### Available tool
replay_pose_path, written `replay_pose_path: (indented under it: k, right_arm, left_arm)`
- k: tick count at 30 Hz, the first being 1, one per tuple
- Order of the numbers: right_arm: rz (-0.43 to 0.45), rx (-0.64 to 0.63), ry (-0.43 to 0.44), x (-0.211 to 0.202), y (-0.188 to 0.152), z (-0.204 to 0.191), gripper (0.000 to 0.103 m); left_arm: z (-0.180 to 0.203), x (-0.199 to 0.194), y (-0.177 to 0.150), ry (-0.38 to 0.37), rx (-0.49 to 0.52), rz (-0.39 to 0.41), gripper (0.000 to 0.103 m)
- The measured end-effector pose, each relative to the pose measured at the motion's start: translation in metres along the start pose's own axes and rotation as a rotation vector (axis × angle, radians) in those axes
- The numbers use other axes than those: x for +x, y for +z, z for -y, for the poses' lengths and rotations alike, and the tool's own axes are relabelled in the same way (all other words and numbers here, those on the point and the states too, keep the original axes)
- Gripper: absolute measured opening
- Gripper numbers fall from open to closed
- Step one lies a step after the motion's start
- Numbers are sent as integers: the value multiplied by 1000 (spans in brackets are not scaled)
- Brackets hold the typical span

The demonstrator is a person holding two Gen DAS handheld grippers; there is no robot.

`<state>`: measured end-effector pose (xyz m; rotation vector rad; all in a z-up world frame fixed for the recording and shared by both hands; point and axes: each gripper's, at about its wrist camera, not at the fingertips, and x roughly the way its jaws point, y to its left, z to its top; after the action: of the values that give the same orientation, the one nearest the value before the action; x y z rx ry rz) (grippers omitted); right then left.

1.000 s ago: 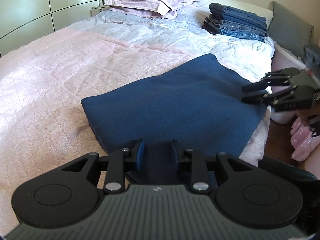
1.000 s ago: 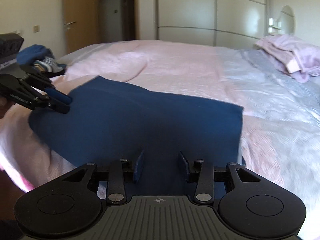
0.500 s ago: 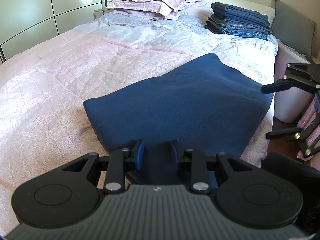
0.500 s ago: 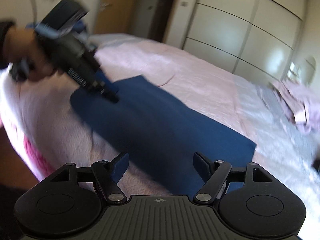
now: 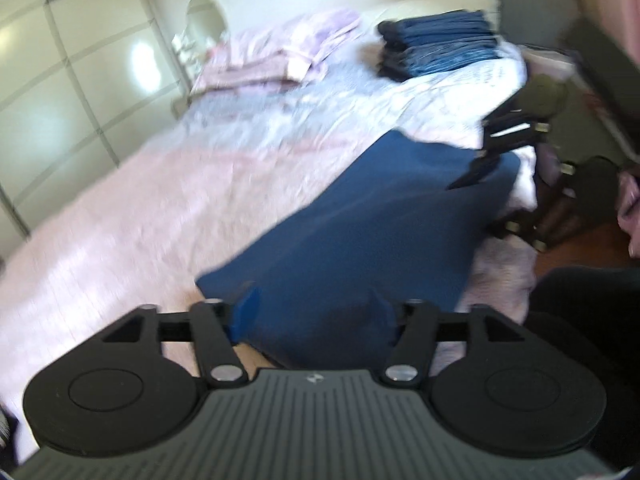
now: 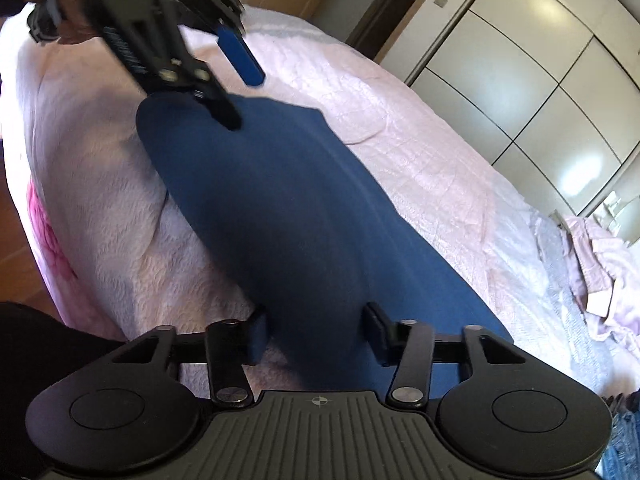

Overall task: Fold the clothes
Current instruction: 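Grasp the folded vest edge with the left gripper while the right gripper grasps the other end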

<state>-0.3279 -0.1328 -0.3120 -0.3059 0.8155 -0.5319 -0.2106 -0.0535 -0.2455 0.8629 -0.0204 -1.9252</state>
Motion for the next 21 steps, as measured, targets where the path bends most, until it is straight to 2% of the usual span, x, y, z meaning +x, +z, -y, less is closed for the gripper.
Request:
replay_pose_path:
  k: [3,6,8,10,11,13,14,17,18,20,21]
  right_arm:
    - [9,38,14,-2,2,10,40]
    - [24,73,17,-5,8,19,40]
    - [34,92,21,-7,11,24,40]
    - [40,107,25,-8,13,29,40]
    - [41,110,27,-9,13,30,40]
    - [43,118,32,-11,12,30,40]
    - [45,121,32,-12,11,29,40]
    - [66,85,7,-16,3,19,42]
    - [72,54,-12,-17,-1,11,59]
    - [81,-14,-48,-18,-9,-4,77]
    - [77,-65,-61,-13,-12,-12,77]
  left_arm:
    - [32,-17,4,-5,196,56,76]
    - [69,-10,-1,30,403,36,79]
    - [87,12,-7,105,516,-21,76]
    - [105,34,-14,180,629,-78,65]
    - [111,47,-17,218,689,-102,63]
    - [117,66,-25,251,776,-142,53]
    - [118,72,-27,247,784,-153,47]
    - [106,69,-22,204,708,-150,40]
    - [100,66,-19,186,679,-145,39]
    - [88,62,-12,154,615,-142,39]
    - [83,60,-8,138,583,-140,39]
